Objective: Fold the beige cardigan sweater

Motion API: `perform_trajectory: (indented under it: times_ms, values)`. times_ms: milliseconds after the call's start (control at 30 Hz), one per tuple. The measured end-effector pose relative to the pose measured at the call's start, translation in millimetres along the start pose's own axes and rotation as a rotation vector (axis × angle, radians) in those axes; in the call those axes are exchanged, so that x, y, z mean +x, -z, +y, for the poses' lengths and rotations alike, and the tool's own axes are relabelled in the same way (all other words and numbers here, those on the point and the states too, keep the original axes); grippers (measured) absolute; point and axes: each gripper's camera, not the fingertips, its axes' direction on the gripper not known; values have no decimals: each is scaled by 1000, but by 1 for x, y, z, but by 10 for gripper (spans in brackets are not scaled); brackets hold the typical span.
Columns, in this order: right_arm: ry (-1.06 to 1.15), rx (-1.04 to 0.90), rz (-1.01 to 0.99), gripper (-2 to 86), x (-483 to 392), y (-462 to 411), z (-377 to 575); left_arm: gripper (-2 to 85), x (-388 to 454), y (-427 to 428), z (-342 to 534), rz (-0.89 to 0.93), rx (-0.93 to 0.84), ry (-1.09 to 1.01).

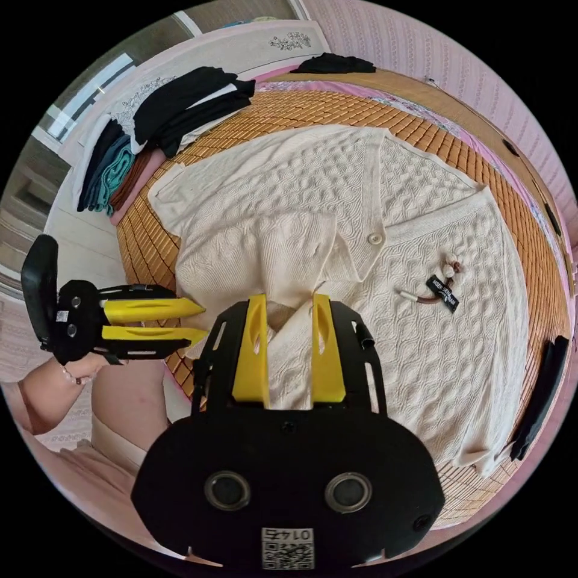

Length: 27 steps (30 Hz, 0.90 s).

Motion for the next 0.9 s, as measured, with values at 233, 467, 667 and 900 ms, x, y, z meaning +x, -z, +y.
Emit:
perform_trajectory:
  times_ms: [233,467,667,900]
  values:
    - [-30,-42,-15,15,14,19,-10,-7,-10,2,24,-13,-18,15]
    - [35,-56,-101,8,0,65,71,-8,-13,30,86,-42,16,-35]
    - [-57,-151,-118,8,7,23,104,44,-9,22,102,46,41,-5]
    - [-71,-81,-97,7,14,42,98,60,23,-26,46,-87,-19,-67]
